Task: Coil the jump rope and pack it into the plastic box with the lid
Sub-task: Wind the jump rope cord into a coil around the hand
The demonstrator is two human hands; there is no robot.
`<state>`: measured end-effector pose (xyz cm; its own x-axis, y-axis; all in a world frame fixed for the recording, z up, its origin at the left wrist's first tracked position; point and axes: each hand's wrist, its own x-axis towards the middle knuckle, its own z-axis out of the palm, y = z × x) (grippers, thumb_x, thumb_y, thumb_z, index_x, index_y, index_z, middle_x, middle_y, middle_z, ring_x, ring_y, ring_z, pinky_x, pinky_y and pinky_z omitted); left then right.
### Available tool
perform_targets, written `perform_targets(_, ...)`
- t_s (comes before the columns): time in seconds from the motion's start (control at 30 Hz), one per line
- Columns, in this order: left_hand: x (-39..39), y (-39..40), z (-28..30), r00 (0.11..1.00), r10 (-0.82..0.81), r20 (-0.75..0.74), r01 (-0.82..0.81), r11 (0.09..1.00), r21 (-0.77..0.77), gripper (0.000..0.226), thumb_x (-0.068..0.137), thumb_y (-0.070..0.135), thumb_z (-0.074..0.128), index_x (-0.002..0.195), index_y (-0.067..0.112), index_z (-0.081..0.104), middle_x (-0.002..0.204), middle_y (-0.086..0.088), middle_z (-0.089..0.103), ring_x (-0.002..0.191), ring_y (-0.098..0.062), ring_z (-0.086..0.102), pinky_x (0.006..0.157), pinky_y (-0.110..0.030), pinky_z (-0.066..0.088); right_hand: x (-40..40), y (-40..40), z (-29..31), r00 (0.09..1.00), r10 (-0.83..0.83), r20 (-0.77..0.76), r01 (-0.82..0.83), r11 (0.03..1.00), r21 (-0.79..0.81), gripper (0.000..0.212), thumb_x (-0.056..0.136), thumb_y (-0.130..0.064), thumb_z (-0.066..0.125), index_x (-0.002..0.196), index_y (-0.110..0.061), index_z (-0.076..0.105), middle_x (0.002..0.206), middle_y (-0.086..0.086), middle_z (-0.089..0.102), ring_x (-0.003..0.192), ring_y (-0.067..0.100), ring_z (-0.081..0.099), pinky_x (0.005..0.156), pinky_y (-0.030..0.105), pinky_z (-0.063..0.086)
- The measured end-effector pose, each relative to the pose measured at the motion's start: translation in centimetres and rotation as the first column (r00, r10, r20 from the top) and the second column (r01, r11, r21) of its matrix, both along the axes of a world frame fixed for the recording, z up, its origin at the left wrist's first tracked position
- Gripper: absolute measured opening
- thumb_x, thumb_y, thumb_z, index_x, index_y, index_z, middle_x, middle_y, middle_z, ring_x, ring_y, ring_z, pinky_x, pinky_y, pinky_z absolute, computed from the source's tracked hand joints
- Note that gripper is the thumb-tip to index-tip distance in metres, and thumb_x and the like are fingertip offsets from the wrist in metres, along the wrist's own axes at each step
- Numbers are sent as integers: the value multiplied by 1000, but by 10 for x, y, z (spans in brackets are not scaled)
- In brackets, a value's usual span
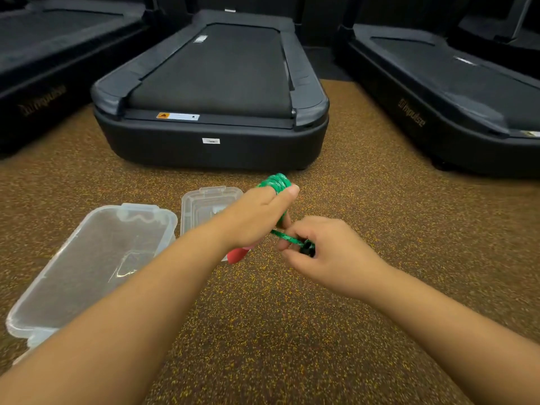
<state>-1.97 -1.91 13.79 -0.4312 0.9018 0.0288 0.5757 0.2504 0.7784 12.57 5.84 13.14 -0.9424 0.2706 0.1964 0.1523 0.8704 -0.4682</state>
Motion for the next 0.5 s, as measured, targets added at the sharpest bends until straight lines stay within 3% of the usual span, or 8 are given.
perform_targets(0.07,3,-4,4,998,-53,-38,48,992,-113,66,94,59,20,82,19,71,80,-9,68,64,-8,58,70,-32,41,3,6,5,999,-8,-33,9,1000,24,6,79,-29,65,85,-27,67,82,-11,62,79,11,59,75,37,51)
perform_targets(0.13,5,-7,8,994,-112,0,109,971,-212,78,87,69,12,56,22,65,62,-4,66,47,-1,55,65,-30,39,6,13,9,997,-21,-79,21,1000,6,10,77,-27,72,84,-28,65,80,-12,62,77,5,57,72,29,49)
perform_targets(0.23,4,-10,10,964,-178,196,226,938,-263,85,72,84,8,51,24,65,50,-6,56,47,-13,57,70,-33,44,11,20,14,981,-75,-181,55,992,-114,27,69,-27,82,83,-29,59,81,-13,61,73,-2,53,64,12,40)
perform_targets(0.37,1,-9,14,845,-246,475,363,916,-171,71,74,80,35,59,16,64,36,3,43,42,-20,44,60,-32,44,13,29,4,966,-147,-213,48,910,-411,48,62,-30,85,102,-33,59,102,-1,60,84,7,59,73,22,49)
perform_targets(0.43,-1,-9,14,773,-303,558,424,900,-98,63,64,79,52,57,17,56,35,4,37,38,-18,40,56,-29,41,15,29,-1,979,-117,-166,-14,779,-627,62,64,-26,83,119,-35,56,119,5,58,88,3,62,70,18,50)
perform_targets(0.5,-2,-11,12,700,-354,620,479,877,-41,51,60,67,67,54,19,52,33,6,35,35,-15,41,53,-27,39,14,28,-4,994,-24,-103,-63,647,-760,72,72,-11,76,136,-26,47,131,5,56,100,1,61,73,14,49)
